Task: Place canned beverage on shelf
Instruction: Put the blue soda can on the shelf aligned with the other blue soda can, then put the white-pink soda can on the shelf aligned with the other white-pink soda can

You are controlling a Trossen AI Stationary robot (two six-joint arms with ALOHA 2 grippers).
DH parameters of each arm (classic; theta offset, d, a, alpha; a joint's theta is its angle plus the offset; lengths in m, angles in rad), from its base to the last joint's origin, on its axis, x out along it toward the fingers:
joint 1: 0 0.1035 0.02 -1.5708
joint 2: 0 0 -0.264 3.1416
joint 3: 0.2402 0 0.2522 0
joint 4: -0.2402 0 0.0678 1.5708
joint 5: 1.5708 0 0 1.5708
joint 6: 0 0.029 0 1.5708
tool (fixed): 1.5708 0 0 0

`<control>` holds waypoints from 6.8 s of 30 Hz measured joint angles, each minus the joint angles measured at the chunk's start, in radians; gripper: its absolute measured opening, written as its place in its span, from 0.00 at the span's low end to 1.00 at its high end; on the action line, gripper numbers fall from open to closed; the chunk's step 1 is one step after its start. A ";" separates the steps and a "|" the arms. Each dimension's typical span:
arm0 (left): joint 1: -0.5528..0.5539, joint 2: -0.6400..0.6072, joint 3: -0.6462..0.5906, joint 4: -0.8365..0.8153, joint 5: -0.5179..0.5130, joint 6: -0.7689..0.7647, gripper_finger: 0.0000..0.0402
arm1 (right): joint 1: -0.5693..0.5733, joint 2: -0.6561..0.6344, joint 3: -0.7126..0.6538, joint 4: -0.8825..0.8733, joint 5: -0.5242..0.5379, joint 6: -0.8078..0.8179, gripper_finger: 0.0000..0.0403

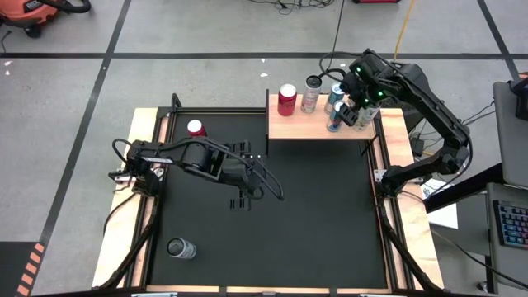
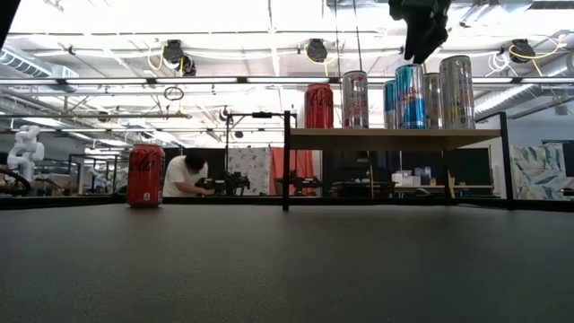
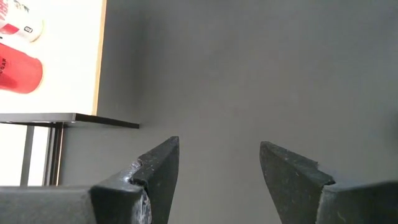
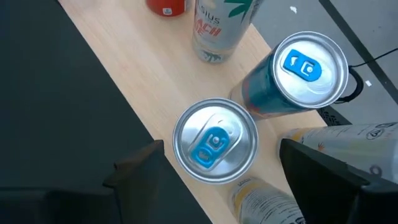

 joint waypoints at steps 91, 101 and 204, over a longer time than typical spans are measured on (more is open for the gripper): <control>0.000 0.000 0.000 -0.020 -0.013 0.015 0.56 | 0.283 -0.157 0.000 0.037 -0.313 0.159 0.00; 0.000 0.000 0.000 -0.056 -0.020 0.039 0.56 | 0.330 -0.226 0.000 0.033 -0.308 0.206 0.00; -0.043 -0.007 -0.035 -0.061 -0.006 -0.654 0.87 | 0.427 -0.578 -0.200 0.067 -0.183 0.284 0.00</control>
